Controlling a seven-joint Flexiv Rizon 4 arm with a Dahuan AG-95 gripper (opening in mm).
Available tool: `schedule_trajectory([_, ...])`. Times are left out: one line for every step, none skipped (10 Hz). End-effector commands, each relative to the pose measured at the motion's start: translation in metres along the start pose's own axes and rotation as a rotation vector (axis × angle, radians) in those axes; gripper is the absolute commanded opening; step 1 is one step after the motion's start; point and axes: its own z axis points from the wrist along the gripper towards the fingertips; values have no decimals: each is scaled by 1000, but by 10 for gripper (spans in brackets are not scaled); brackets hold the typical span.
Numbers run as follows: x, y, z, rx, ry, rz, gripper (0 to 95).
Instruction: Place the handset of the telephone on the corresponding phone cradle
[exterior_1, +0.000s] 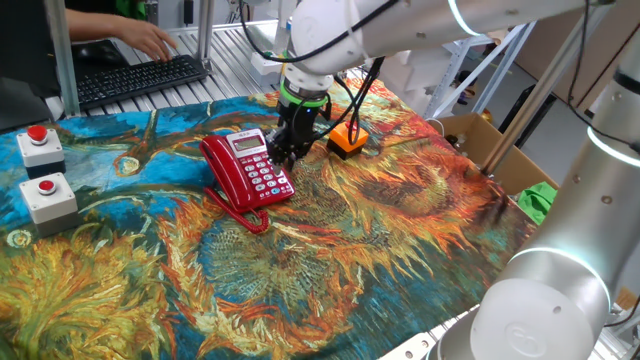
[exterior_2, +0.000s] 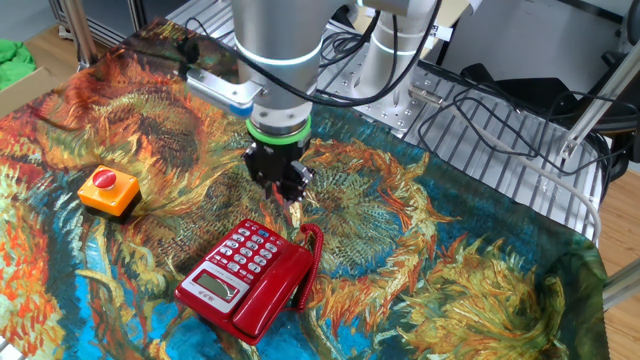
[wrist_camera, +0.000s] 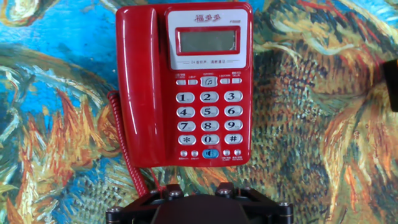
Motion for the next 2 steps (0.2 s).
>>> schedule_trajectory([2,-1,0,-1,3,-2,380])
schedule_trajectory([2,-1,0,2,4,-2,190])
